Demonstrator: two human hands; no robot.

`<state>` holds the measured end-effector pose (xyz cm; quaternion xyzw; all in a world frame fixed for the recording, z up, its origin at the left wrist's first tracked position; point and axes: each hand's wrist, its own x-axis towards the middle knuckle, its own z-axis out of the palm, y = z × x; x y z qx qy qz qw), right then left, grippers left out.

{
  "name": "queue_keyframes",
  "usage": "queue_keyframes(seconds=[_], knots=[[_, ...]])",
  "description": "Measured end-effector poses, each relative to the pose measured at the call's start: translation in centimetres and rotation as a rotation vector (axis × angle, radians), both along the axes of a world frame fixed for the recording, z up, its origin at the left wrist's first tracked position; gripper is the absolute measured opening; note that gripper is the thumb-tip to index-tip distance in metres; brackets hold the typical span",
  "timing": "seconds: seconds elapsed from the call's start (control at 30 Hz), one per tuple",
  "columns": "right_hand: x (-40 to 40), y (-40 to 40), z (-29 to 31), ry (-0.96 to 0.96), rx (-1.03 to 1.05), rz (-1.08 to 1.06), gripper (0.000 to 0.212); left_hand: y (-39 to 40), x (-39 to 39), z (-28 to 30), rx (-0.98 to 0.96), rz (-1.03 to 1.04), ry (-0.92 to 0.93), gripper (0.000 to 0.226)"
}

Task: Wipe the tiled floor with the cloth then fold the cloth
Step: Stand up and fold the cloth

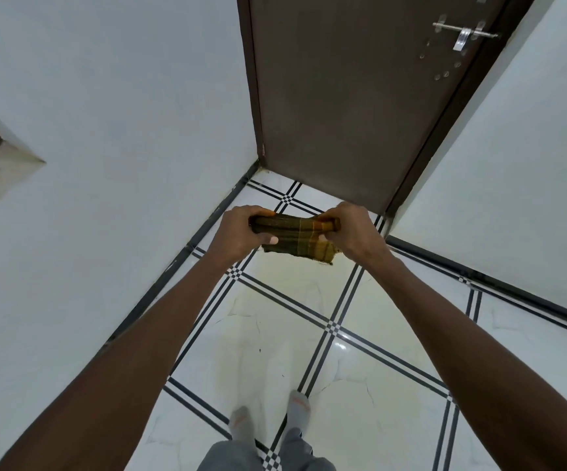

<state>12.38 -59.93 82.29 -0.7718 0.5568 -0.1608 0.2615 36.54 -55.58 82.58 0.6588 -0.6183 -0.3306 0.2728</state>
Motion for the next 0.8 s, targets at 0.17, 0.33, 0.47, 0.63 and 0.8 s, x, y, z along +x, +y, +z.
queue_keyframes(seconds=[0.17,0.33,0.47,0.63,0.8], knots=[[0.9,0.9,-0.1,0.031,-0.020,-0.003,0.018,0.5,0.5,-0.4,-0.014,-0.023,-0.175,0.041],[1.0,2.8,0.0,-0.130,-0.013,-0.046,0.030,1.6,2.8,-0.3,-0.036,-0.034,-0.124,0.021],[1.0,5.8,1.8,-0.700,0.473,-0.143,0.044,3.8,4.7,1.3,0.077,0.033,0.363,0.020],[3.9,10.1,2.2,-0.703,0.576,-0.154,0.028,8.1,4.7,1.7,0.033,-0.031,0.390,0.023],[5.1,13.2,2.1,-0.567,0.584,-0.231,0.039,11.5,4.7,1.2,0.051,0.042,0.280,0.035]])
